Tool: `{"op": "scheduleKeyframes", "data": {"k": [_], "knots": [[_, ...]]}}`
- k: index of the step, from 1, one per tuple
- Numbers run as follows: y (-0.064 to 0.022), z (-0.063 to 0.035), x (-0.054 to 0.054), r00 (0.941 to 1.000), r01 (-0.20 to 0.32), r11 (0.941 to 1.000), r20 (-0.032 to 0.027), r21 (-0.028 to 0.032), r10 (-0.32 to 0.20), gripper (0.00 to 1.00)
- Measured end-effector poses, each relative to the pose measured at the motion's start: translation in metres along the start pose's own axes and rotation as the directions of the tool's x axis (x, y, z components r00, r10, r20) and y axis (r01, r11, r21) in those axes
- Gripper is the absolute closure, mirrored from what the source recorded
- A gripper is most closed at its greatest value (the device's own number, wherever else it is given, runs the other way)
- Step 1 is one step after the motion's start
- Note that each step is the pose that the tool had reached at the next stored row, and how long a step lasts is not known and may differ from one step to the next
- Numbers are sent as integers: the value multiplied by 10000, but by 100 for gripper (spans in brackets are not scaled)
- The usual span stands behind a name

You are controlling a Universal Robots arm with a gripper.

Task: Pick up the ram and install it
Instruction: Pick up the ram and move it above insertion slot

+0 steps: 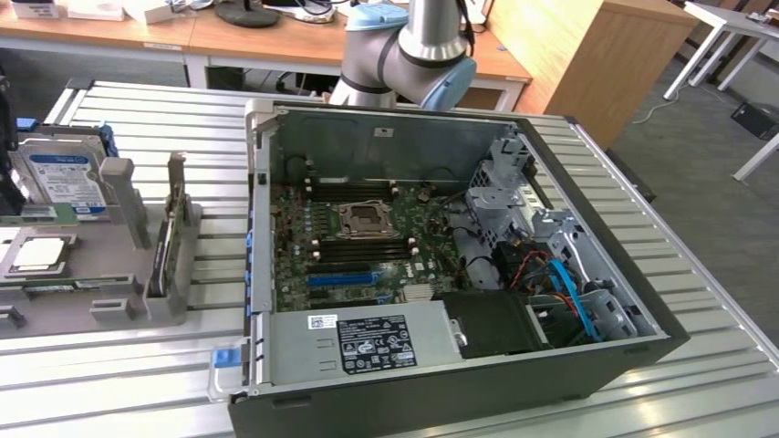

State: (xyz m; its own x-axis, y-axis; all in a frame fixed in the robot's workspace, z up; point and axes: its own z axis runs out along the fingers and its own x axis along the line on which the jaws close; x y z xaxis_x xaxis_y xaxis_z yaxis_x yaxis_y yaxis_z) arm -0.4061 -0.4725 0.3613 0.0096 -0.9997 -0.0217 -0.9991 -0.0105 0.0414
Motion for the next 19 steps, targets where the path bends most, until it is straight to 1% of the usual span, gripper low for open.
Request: {"op": "scheduleKeyframes", "data": {"k": [19], "knots": [[18, -434, -9, 10000, -1, 10000, 0, 1, 1, 88]]}}
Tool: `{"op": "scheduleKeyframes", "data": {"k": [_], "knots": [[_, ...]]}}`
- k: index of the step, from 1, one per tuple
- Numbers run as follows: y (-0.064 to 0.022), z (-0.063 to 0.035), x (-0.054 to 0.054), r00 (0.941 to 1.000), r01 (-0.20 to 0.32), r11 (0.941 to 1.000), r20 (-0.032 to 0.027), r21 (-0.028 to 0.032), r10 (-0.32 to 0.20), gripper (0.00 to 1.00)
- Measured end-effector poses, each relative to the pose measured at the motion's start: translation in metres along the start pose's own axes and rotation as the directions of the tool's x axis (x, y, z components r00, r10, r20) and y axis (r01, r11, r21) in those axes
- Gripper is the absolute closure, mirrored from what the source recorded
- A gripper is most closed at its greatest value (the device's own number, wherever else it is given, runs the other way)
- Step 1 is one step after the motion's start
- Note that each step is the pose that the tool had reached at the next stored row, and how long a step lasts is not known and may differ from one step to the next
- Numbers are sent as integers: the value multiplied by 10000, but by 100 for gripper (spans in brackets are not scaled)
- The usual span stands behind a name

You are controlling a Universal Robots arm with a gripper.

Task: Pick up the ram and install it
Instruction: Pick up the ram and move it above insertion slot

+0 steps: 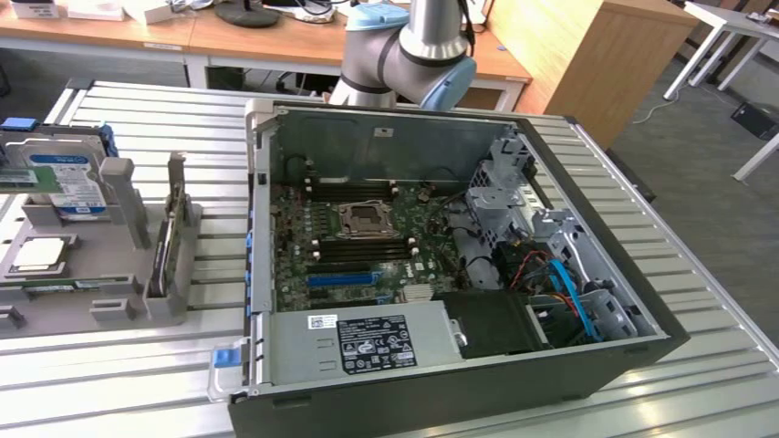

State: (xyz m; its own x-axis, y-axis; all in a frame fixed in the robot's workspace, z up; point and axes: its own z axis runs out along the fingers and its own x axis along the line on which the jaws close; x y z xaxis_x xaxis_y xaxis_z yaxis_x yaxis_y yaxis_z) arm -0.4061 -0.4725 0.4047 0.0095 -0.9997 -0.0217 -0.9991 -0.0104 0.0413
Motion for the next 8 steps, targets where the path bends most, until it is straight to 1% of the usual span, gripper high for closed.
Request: {"op": "scheduleKeyframes", "data": {"k": [5, 8], "knots": [[3, -79, -2, 10000, 0, 10000, 0, -1, 0, 88], [4, -99, -2, 10000, 0, 10000, 2, 0, 0, 88]]}}
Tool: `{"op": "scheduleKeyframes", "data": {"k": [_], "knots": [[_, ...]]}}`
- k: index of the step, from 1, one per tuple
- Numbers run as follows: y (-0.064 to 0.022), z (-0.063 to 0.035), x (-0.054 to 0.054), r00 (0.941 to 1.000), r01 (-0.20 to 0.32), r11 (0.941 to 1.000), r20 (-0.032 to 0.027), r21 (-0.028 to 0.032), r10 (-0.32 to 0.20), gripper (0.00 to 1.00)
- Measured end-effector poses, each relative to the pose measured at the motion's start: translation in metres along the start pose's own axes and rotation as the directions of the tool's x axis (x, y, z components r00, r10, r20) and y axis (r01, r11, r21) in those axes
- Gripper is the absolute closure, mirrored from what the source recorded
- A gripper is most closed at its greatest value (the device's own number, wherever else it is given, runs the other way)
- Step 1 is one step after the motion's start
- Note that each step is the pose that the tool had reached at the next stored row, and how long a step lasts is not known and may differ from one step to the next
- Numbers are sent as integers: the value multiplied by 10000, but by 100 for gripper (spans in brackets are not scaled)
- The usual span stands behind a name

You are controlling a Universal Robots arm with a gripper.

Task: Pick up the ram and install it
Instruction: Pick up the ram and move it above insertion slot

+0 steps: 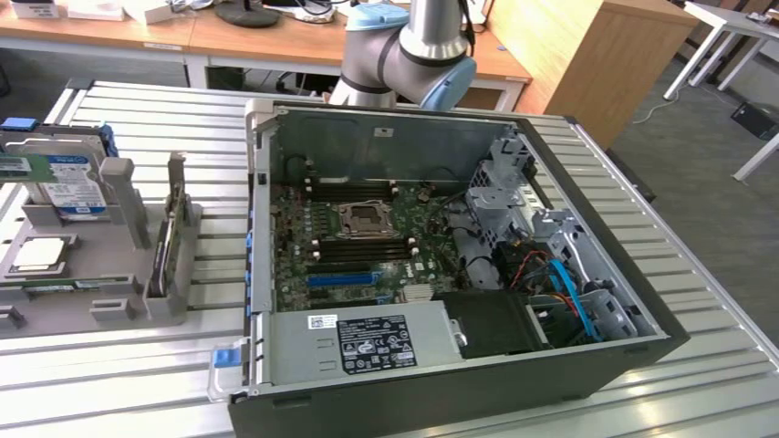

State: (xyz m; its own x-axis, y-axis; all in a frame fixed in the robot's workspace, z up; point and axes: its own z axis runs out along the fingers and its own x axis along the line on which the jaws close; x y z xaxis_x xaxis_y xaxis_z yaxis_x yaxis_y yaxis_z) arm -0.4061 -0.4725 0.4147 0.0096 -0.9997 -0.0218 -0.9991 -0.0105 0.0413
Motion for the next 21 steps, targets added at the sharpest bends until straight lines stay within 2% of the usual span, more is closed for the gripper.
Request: {"op": "scheduleKeyframes", "data": {"k": [8, 21], "knots": [[-17, -4, 1, 10000, 3, 10000, -4, -3, -3, 88], [-306, -14, 3, 10000, 0, 10000, -1, -1, 0, 88]]}}
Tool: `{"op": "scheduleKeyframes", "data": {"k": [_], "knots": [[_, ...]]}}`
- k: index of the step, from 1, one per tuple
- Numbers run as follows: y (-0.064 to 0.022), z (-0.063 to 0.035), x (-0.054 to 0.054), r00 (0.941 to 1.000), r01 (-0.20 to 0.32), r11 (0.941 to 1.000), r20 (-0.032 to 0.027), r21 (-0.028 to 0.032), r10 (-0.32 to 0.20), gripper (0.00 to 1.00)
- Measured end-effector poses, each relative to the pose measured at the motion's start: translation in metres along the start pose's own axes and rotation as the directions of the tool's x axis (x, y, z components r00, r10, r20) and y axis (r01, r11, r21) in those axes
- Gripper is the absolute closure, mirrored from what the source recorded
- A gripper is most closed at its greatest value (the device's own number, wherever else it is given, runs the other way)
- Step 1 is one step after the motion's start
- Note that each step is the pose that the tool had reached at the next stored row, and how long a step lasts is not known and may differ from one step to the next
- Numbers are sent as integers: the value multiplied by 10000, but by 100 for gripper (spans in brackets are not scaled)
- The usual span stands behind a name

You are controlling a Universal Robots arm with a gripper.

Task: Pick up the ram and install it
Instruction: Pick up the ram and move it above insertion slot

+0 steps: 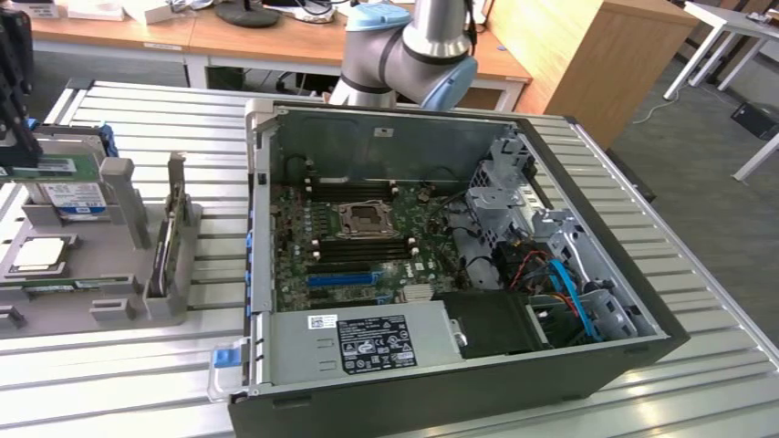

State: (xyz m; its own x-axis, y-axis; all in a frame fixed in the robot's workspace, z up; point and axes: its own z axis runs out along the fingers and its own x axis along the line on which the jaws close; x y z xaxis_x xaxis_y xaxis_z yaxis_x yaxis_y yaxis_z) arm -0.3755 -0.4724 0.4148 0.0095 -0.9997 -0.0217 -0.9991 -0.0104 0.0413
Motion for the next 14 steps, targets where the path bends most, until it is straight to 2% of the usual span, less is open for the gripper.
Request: {"op": "scheduleKeyframes", "data": {"k": [6, 14], "knots": [[-97, -4, 1, 10000, 0, 10000, 0, 0, 0, 88], [-278, -12, 3, 10000, 1, 10000, 0, 0, -1, 88]]}}
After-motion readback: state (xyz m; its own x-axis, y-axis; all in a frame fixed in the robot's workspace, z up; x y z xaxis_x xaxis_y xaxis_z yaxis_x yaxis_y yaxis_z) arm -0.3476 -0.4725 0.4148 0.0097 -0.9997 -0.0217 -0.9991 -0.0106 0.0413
